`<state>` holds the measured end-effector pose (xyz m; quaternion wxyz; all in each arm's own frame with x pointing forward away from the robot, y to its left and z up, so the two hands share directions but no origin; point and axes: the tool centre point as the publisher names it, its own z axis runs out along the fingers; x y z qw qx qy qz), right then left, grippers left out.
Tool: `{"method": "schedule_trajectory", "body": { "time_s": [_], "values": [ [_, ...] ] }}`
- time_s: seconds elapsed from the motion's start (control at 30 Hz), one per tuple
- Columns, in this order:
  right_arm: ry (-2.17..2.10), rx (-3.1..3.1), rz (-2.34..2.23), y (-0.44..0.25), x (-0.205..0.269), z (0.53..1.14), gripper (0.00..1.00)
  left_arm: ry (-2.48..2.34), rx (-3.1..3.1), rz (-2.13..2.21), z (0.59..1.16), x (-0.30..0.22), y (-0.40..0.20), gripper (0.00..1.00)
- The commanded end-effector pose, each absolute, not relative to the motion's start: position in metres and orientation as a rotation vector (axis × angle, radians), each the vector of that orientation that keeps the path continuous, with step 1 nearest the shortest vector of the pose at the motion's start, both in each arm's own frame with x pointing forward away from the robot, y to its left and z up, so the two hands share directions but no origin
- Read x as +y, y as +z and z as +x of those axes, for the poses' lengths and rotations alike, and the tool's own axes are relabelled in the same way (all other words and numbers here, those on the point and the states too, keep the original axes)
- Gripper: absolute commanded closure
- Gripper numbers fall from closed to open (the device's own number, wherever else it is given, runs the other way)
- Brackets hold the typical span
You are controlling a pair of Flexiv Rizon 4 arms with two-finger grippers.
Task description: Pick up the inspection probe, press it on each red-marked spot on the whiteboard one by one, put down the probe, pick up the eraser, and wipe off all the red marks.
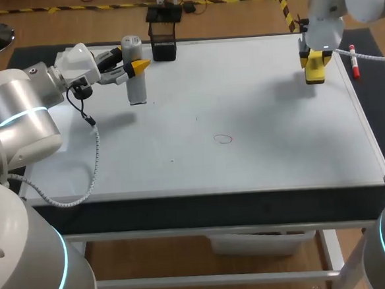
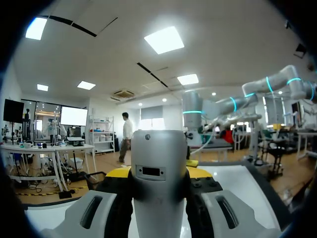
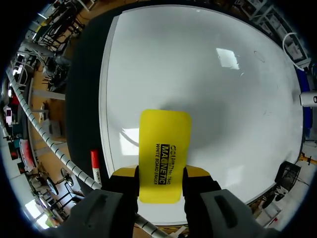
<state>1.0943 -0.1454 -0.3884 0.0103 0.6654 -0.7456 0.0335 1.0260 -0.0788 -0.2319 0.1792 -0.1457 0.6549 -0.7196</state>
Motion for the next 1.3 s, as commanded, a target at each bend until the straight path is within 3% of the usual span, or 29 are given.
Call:
{"method": "schedule_trajectory", "body": {
  "time_s": [0.03, 0.27, 0.93, 1.3],
  "values": [
    [0.111, -2.325, 2.081, -0.386, -0.147, 1.093, 1.00, -2.036, 1.844, -0.410, 1.026, -0.080, -0.232, 1.00],
    [0.111, -2.325, 2.081, -0.386, -0.147, 1.093, 1.00, -2.036, 1.844, -0.410, 1.026, -0.080, -0.232, 1.00],
    [0.111, -2.325, 2.081, -0.386, -0.147, 1.093, 1.00, -2.200, 1.802, -0.329, 0.960, -0.207, -0.248, 1.00],
    [0.111, -2.325, 2.081, -0.386, -0.147, 1.093, 1.00, -2.274, 1.792, -0.264, 0.930, -0.242, -0.251, 1.00]
  ]
}}
